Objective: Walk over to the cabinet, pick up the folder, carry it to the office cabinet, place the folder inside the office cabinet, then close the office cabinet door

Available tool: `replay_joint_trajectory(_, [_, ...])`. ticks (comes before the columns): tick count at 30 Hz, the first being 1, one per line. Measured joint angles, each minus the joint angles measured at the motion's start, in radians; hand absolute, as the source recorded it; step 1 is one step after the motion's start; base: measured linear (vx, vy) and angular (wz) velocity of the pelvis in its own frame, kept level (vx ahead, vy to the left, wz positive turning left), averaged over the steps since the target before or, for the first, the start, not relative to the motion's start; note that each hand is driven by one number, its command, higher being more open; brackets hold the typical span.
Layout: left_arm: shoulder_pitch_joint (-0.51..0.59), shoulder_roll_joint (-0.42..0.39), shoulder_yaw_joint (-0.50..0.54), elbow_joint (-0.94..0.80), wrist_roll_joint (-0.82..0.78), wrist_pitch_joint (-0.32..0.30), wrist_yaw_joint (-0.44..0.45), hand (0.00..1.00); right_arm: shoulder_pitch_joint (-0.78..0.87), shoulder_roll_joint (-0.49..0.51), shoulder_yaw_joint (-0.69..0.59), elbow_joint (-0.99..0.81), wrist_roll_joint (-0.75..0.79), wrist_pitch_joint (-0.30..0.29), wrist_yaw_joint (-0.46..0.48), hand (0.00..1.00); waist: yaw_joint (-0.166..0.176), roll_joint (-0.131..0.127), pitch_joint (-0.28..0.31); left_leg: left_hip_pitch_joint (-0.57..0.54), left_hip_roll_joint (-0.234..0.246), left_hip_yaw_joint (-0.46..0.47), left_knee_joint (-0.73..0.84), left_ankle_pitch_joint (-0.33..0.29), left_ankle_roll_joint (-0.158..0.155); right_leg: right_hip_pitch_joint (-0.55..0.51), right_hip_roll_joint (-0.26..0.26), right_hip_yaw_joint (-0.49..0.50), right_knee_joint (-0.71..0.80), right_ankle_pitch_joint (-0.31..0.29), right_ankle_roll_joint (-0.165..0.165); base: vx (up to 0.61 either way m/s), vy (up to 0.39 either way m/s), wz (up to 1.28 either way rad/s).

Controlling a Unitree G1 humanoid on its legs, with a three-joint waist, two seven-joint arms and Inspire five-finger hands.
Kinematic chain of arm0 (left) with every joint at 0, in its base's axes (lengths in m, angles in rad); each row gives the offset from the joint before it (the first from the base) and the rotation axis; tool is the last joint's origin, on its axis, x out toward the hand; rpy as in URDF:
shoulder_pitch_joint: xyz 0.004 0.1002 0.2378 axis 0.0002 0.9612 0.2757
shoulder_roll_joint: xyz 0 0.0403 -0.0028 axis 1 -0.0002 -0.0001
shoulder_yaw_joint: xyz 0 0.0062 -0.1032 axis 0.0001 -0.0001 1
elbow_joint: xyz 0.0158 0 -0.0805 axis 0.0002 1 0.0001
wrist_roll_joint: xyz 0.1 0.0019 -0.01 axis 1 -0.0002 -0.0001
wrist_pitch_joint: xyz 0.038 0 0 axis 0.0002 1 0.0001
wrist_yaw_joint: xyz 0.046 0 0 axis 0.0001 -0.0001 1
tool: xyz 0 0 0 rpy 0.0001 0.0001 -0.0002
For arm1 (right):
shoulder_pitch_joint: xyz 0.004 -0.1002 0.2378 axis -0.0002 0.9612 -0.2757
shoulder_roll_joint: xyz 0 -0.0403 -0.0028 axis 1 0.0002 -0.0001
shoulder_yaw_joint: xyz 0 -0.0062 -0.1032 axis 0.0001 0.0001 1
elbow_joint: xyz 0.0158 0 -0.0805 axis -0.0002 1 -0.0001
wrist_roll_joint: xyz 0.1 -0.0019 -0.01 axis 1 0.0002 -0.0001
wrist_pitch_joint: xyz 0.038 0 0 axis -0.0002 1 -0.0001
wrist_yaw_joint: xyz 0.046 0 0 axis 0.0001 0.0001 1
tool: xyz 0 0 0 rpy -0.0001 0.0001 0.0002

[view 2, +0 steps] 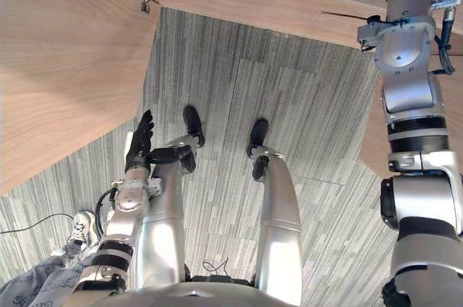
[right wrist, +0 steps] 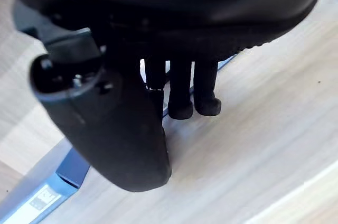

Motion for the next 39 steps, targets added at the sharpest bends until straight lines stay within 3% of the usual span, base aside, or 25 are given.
replay_joint_trajectory(7, [-0.005, -0.009, 0.000, -0.001, 0.000, 0.017, 0.001, 1.00, 0.013, 0.051, -0.040, -0.015, 0.034, 0.038, -0.028, 0.00, 0.000, -0.001, 0.001, 0.010, -0.001, 0.002, 0.010, 0.003, 0.002, 0.005, -0.003, 0.004, 0.012, 0.001, -0.001, 0.00, 0.000, 0.00])
replay_joint_trajectory(11, [-0.009, -0.026, -0.002, -0.001, 0.000, 0.026, 0.000, 1.00, 0.145, 0.121, -0.135, -0.139, 0.038, 0.040, -0.047, 0.00, -0.002, -0.003, 0.001, 0.034, 0.010, 0.007, 0.020, 0.002, 0.003, 0.032, 0.003, 0.005, 0.015, 0.001, -0.001, 0.00, -0.002, -0.05])
replay_joint_trajectory(16, [-0.006, -0.055, -0.001, 0.001, 0.002, 0.044, -0.006, 1.00, 0.482, 0.318, -0.225, -0.451, 0.058, 0.027, -0.076, 0.00, -0.013, -0.005, 0.000, 0.171, 0.035, 0.032, 0.021, -0.036, -0.002, 0.165, 0.022, 0.015, -0.011, -0.009, 0.004, 0.01, 0.010, -0.15])
replay_joint_trajectory(21, [0.003, -0.073, 0.000, 0.042, 0.022, 0.068, -0.010, 1.00, 0.749, 0.552, -0.230, -0.593, 0.077, 0.003, -0.087, 0.00, -0.044, -0.022, -0.024, 0.324, 0.052, 0.075, -0.002, -0.067, -0.001, 0.312, 0.041, 0.037, -0.078, -0.003, 0.014, 0.05, 0.039, -0.23])
replay_joint_trajectory(29, [0.104, -0.110, 0.055, 0.199, 0.061, 0.091, -0.021, 1.00, 1.084, 0.722, -0.019, -0.565, 0.193, -0.054, 0.089, 0.00, -0.065, -0.038, -0.155, 0.651, 0.057, 0.170, -0.121, -0.099, -0.012, 0.617, 0.072, 0.095, -0.261, 0.023, 0.038, 0.16, 0.046, -0.26])
replay_joint_trajectory(31, [0.130, -0.109, 0.077, 0.299, 0.092, 0.097, -0.005, 1.00, 1.157, 0.759, 0.041, -0.473, 0.191, -0.068, 0.135, 0.00, -0.071, -0.041, -0.222, 0.736, 0.051, 0.197, -0.187, -0.095, -0.017, 0.702, 0.082, 0.108, -0.352, 0.050, 0.043, 0.19, 0.060, -0.26])
replay_joint_trajectory(36, [0.144, -0.096, 0.086, 0.464, 0.130, 0.123, 0.005, 1.00, 1.135, 0.800, 0.066, -0.072, 0.133, -0.065, 0.168, 0.00, -0.089, -0.054, -0.286, 0.877, -0.008, 0.238, -0.366, -0.037, -0.035, 0.833, 0.073, 0.138, -0.539, 0.127, 0.057, 0.10, 0.061, -0.14])
replay_joint_trajectory(37, [0.145, -0.094, 0.086, 0.492, 0.143, 0.130, 0.005, 1.00, 1.114, 0.799, 0.062, 0.028, 0.095, -0.046, 0.168, 1.00, -0.089, -0.054, -0.289, 0.912, -0.022, 0.251, -0.412, -0.018, -0.034, 0.865, 0.071, 0.152, -0.587, 0.153, 0.059, 0.06, 0.062, -0.19])
replay_joint_trajectory(39, [0.153, -0.088, 0.086, 0.524, 0.162, 0.137, 0.006, 1.00, 1.100, 0.797, 0.057, 0.132, 0.055, -0.033, 0.167, 1.00, -0.090, -0.048, -0.298, 0.952, -0.036, 0.265, -0.459, -0.001, -0.037, 0.900, 0.072, 0.165, -0.637, 0.180, 0.061, 0.04, 0.050, -0.25])
